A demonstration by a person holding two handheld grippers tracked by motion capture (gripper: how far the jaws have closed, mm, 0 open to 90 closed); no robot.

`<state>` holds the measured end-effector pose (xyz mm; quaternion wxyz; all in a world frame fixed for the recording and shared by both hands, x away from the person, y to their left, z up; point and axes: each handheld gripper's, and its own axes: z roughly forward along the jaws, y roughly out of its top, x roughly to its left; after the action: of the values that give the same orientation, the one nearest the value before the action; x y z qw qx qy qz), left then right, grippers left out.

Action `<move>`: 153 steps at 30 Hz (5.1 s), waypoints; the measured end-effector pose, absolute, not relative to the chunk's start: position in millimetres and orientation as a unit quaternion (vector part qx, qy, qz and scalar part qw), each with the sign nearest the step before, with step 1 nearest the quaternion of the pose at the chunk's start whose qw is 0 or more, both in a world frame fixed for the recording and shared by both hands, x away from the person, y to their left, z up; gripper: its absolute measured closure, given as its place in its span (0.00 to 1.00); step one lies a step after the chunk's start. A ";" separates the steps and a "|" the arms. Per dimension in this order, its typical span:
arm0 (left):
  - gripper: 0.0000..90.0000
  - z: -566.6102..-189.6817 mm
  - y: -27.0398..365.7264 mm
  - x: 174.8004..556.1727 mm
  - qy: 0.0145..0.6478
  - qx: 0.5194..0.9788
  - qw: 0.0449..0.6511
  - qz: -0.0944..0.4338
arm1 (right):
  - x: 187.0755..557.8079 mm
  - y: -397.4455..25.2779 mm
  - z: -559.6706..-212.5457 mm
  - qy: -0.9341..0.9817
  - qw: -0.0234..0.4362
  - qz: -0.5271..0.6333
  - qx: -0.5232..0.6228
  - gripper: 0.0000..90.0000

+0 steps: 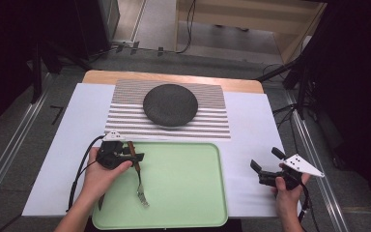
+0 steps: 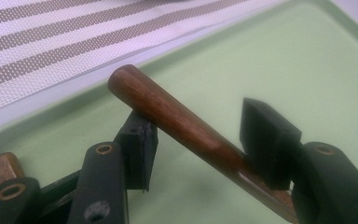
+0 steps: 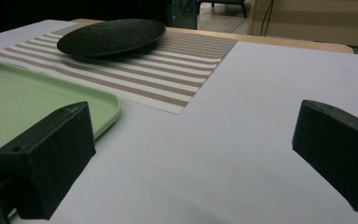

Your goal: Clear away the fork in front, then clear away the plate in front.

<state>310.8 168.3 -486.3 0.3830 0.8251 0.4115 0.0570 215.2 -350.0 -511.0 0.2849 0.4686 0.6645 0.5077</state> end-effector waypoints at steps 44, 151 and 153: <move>1.00 -495.4 166.0 271.7 0.366 0.867 0.335 0.050 | 218.6 -347.1 -513.9 0.671 0.286 0.497 0.471 0.00; 0.10 -450.0 91.0 362.8 0.268 0.846 0.355 0.295 | 217.2 -346.7 -514.5 0.673 0.284 0.500 0.465 0.00; 0.13 -450.9 88.6 365.6 0.264 0.847 0.351 0.300 | 217.1 -346.9 -514.5 0.672 0.284 0.500 0.465 0.00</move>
<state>365.6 88.6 -450.9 0.3507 0.8468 0.2640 0.3003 217.1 -346.9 -514.5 0.2843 0.4653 0.6725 0.5005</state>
